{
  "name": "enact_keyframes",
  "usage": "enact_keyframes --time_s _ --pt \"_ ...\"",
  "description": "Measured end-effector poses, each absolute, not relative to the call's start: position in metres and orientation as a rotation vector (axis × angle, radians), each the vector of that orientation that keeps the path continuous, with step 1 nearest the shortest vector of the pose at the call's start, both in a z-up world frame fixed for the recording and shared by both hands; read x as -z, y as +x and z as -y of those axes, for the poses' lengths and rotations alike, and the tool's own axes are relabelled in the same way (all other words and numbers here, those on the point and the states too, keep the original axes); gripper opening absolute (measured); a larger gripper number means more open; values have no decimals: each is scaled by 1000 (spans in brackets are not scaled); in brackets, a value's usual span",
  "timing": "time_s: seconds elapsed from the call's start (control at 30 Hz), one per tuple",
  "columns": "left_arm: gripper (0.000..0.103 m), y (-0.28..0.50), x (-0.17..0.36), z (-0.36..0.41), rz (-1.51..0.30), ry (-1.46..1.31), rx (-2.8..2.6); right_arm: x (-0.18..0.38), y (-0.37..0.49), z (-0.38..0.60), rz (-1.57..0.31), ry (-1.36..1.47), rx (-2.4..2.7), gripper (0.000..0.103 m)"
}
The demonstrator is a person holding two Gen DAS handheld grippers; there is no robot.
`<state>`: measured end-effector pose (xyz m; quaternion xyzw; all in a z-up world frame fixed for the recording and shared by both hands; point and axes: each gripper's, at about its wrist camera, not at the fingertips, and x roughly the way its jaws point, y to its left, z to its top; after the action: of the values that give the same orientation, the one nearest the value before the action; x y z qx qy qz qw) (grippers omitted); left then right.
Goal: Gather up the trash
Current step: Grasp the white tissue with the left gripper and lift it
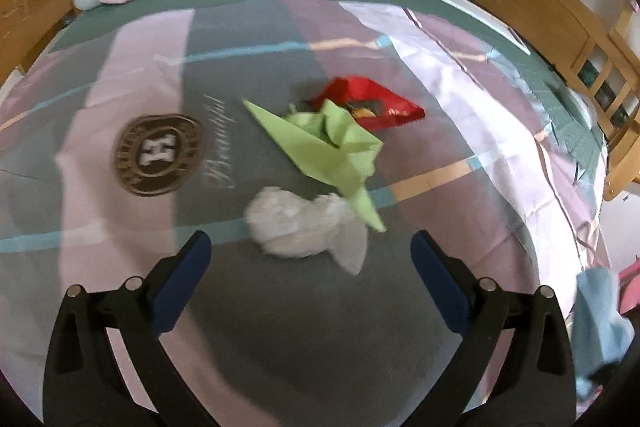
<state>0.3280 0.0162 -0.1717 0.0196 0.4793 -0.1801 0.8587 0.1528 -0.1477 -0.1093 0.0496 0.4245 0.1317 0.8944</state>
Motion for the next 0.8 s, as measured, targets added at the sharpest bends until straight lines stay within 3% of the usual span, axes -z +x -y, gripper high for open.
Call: enact_keyframes --time_s 0.03,0.17,0.23,0.27,0.53,0.8 --pt "99 331 180 -12 -1027 39 390 110 152 149 -882 103 -269 10" --pt "69 333 192 -9 -1036 42 364 109 151 152 -883 113 -255 10" --pt "35 335 189 -14 -1041 27 362 108 150 153 -878 110 -252 10" --pt "24 336 188 -20 -1053 -19 384 107 149 152 -874 109 -251 10" --pt "20 317 150 -55 -978 -101 347 90 133 150 -819 88 -240 10" --pt "20 222 51 -59 -713 103 153 57 100 152 -722 73 -277 10"
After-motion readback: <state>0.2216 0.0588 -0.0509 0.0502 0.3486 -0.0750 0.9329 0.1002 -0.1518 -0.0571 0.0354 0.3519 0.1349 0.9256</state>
